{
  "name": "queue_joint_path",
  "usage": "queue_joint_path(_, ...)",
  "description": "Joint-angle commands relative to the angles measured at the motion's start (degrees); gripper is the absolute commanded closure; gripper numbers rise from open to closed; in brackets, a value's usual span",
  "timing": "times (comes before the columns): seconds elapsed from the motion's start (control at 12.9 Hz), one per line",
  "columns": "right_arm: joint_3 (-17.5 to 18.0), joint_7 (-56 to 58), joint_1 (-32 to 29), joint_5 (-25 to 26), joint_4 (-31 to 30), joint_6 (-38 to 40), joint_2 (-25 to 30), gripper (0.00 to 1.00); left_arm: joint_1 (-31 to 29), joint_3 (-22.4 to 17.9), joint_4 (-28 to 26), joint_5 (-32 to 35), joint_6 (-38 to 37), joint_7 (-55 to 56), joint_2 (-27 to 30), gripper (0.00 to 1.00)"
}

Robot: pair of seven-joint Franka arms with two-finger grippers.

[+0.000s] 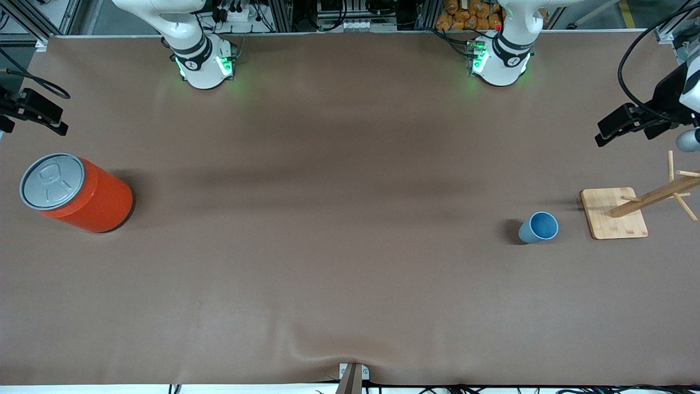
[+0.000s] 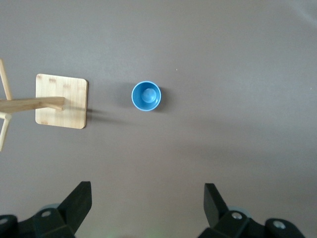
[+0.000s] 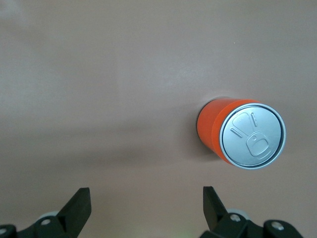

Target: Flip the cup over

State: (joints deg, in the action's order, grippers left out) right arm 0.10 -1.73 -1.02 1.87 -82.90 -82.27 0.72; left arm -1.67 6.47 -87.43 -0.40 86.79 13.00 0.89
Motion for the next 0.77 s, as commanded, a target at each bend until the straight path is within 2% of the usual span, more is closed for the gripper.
queue_joint_path(0.0,0.3,0.5,-0.2,-0.1,1.2,0.7,-0.5,0.00,0.4,-1.1,-4.0,1.2,-0.3,-5.4,3.4,0.00)
queue_joint_path(0.7,0.3,0.6,-0.5,-0.1,1.2,0.7,-0.5,0.00,0.3,-1.1,-4.2,1.9,-1.3,-7.9,4.0,0.00)
